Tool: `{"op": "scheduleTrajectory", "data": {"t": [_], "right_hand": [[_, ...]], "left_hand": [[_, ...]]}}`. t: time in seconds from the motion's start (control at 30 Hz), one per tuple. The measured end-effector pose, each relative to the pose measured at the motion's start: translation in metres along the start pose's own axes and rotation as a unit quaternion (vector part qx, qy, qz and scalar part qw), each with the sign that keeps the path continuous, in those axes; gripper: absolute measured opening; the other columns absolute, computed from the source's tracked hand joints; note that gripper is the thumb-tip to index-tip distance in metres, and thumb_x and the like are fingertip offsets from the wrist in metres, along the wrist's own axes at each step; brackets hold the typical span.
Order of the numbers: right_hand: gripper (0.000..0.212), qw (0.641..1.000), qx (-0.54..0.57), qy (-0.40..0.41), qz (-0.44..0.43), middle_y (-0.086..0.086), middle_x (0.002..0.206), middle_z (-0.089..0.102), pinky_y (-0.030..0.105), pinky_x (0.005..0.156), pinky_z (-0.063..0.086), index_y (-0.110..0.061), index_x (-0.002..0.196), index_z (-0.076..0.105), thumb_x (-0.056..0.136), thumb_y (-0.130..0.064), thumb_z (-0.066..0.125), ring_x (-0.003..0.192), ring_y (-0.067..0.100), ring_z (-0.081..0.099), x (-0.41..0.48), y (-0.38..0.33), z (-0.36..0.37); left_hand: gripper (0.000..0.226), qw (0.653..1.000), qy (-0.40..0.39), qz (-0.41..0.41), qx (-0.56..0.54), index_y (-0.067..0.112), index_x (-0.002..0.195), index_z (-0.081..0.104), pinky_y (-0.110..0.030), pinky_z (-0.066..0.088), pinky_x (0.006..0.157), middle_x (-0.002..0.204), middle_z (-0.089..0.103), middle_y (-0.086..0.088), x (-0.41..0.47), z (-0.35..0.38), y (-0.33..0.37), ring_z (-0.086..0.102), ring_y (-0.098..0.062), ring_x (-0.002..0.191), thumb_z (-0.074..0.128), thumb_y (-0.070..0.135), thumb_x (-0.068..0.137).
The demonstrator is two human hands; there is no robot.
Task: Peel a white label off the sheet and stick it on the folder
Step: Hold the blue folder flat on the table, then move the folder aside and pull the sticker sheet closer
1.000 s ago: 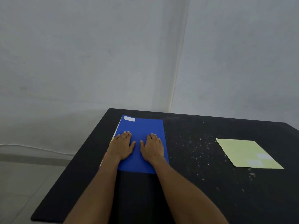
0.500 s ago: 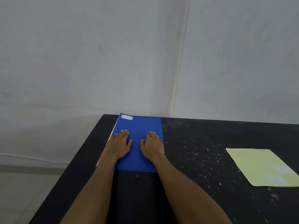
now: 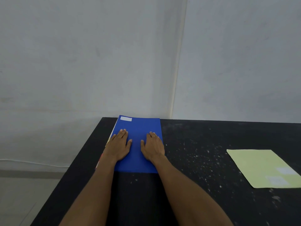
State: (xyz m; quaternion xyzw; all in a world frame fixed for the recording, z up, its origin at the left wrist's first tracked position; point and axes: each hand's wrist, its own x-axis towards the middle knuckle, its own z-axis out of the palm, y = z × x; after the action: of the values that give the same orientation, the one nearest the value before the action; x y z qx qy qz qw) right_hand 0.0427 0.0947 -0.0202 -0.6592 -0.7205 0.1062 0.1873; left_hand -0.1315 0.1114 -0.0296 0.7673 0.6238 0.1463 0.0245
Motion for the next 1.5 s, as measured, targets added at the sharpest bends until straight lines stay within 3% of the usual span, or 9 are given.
{"op": "scheduleTrajectory", "data": {"t": [0.43, 1.03, 1.27, 1.5], "right_hand": [[0.060, 0.999, -0.019, 0.033, 0.007, 0.015, 0.156, 0.031, 0.041, 0.121, 0.020, -0.002, 0.146, 0.032, 0.101, -0.041, 0.036, 0.146, 0.027, 0.025, -0.039, 0.049, -0.035], [0.057, 0.988, -0.069, 0.085, 0.104, 0.014, 0.152, 0.039, 0.042, 0.118, 0.028, -0.004, 0.142, 0.041, 0.099, -0.042, 0.037, 0.143, 0.028, 0.032, -0.127, 0.261, -0.144], [0.055, 0.980, -0.084, 0.090, 0.154, 0.013, 0.154, 0.036, 0.047, 0.117, 0.028, -0.010, 0.143, 0.039, 0.099, -0.043, 0.036, 0.144, 0.029, 0.030, -0.153, 0.339, -0.180], [0.053, 0.975, -0.100, 0.091, 0.175, 0.012, 0.149, 0.043, 0.049, 0.113, 0.032, -0.011, 0.138, 0.047, 0.098, -0.044, 0.037, 0.138, 0.030, 0.037, -0.167, 0.383, -0.191]], "left_hand": [[0.066, 0.999, -0.016, -0.025, -0.031, 0.001, 0.153, 0.020, -0.041, 0.017, 0.123, 0.164, 0.019, -0.012, -0.018, 0.002, 0.076, 0.012, -0.024, 0.152, 0.028, 0.044, 0.104], [0.065, 0.998, -0.036, 0.047, -0.003, 0.005, 0.155, 0.017, -0.041, 0.011, 0.124, 0.165, 0.013, -0.009, -0.035, 0.044, 0.309, 0.006, -0.020, 0.153, 0.021, 0.044, 0.104], [0.060, 0.996, -0.048, 0.076, -0.012, 0.015, 0.156, 0.017, -0.046, 0.008, 0.124, 0.166, 0.010, -0.008, -0.038, 0.063, 0.400, 0.002, -0.024, 0.153, 0.020, 0.045, 0.104], [0.059, 0.994, -0.049, 0.102, -0.006, 0.014, 0.153, 0.026, -0.045, 0.011, 0.123, 0.163, 0.021, -0.010, -0.041, 0.086, 0.450, 0.010, -0.024, 0.152, 0.023, 0.045, 0.103]]}}
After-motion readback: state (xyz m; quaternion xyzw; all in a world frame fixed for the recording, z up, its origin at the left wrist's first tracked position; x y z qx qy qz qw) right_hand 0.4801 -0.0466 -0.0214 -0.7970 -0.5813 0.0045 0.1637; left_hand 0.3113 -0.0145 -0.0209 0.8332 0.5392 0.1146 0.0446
